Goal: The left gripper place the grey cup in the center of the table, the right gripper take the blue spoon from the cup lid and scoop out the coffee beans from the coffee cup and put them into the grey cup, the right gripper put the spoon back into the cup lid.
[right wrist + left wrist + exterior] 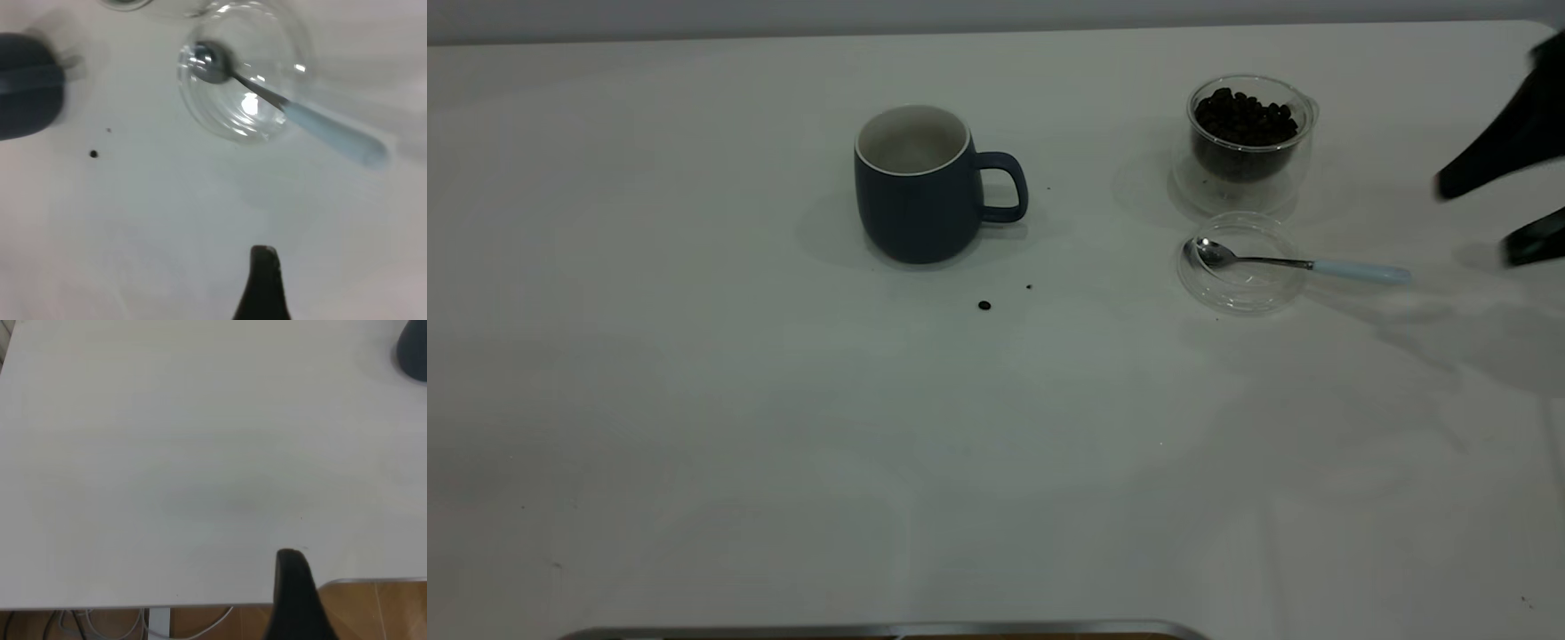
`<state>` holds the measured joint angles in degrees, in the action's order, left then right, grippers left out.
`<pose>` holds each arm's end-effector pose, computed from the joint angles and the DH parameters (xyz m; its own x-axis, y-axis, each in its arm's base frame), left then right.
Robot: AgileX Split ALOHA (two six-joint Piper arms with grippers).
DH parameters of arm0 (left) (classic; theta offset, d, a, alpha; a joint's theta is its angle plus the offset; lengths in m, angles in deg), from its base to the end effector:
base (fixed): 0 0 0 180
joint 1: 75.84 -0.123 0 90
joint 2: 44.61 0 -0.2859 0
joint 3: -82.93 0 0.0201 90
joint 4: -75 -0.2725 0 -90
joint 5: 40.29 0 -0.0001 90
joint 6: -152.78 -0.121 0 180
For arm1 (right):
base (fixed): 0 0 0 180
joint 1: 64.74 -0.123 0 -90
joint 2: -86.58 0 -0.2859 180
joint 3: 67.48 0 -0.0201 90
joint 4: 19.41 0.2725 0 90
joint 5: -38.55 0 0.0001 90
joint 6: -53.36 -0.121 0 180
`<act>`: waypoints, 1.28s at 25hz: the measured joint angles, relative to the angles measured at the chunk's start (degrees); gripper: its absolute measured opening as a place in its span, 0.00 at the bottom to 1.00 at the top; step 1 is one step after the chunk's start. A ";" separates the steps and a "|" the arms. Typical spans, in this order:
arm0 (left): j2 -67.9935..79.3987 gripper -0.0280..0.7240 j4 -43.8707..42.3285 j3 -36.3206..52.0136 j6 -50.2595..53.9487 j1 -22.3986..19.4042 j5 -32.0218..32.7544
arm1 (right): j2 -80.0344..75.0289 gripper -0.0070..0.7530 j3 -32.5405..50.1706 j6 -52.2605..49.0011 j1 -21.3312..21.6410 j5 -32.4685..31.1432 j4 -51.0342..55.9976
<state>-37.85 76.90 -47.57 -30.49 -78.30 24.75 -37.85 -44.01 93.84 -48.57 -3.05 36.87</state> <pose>0.0350 -0.0021 0.2618 -0.5191 0.0208 -0.8544 0.0051 0.9998 0.0212 0.3391 -0.0287 0.0383 -0.9226 0.3849 -0.0269 0.3055 0.7715 0.5581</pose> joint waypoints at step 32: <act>0.00 0.77 0.00 0.00 0.00 0.00 0.00 | 90.43 0.75 19.83 -13.78 0.00 -22.71 -26.59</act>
<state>-37.85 76.90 -47.57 -30.49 -78.30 24.75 52.58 -24.18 80.06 -48.57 -25.76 10.27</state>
